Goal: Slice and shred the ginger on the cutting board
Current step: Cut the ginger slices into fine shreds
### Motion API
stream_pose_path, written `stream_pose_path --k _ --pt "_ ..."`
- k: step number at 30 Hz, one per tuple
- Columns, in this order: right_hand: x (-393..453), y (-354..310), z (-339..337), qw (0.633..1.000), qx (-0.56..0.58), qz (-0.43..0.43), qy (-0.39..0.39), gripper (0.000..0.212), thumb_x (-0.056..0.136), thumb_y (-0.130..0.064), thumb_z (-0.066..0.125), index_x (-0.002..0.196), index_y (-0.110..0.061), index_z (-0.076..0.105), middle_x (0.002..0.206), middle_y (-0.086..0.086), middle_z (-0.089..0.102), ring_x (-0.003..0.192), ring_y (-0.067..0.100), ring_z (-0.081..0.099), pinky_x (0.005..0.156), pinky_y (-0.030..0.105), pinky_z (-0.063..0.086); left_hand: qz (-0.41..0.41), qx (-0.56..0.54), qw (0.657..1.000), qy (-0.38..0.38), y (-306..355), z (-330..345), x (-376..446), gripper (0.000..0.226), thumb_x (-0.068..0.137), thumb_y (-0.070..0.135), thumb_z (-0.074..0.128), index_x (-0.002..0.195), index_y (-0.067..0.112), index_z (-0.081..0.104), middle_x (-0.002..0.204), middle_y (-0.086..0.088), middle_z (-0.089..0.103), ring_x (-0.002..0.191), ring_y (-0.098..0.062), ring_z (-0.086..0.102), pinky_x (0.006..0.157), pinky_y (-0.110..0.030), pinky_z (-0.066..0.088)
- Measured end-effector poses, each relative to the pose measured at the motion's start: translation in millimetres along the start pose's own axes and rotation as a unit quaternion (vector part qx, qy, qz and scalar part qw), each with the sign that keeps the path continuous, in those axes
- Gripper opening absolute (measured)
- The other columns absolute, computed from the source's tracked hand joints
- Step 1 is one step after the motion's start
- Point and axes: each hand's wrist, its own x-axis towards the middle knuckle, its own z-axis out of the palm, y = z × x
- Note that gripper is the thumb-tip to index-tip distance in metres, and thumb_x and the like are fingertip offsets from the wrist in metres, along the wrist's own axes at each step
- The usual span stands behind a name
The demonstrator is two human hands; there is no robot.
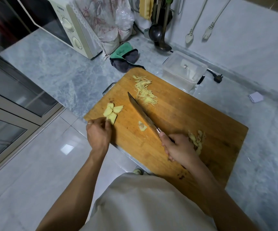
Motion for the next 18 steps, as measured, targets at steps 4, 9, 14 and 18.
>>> stream_pose_path --k 4,9,14,18 --pt "1 -3 2 1.0 0.013 0.001 -0.011 0.063 0.1 -0.055 0.049 0.085 0.005 0.062 0.058 0.001 0.056 0.049 0.014 0.05 0.053 0.032 0.043 -0.018 0.063 0.998 -0.009 11 2 4 0.028 0.089 0.041 0.062 0.103 0.02 0.075 0.114 -0.009 0.067 0.11 -0.03 0.055 0.092 -0.043 0.042" --pt "0 -4 1 1.0 0.01 -0.002 -0.012 0.064 0.1 -0.055 0.048 0.087 0.006 0.063 0.059 0.003 0.056 0.05 0.017 0.051 0.054 0.034 0.043 0.002 0.075 0.996 -0.041 15 4 1 0.029 0.087 0.039 0.064 0.1 0.016 0.074 0.119 -0.015 0.06 0.109 -0.034 0.056 0.092 -0.047 0.048" --pt "-2 -1 0 1.0 0.019 0.007 -0.011 0.065 0.1 -0.056 0.046 0.087 0.005 0.064 0.059 0.004 0.056 0.051 0.019 0.05 0.054 0.034 0.042 0.048 0.068 0.994 -0.073 14 -2 6 0.027 0.092 0.023 0.058 0.113 0.014 0.074 0.124 -0.013 0.058 0.107 -0.032 0.059 0.09 -0.042 0.051" --pt "0 0 -1 0.999 0.033 0.019 -0.004 0.06 0.099 -0.06 0.043 0.08 -0.008 0.066 0.058 0.001 0.059 0.046 0.012 0.051 0.053 0.033 0.044 0.014 0.085 0.994 -0.061 19 -4 16 0.02 0.091 0.014 0.059 0.106 0.013 0.073 0.106 -0.013 0.068 0.091 -0.035 0.065 0.068 -0.035 0.05"
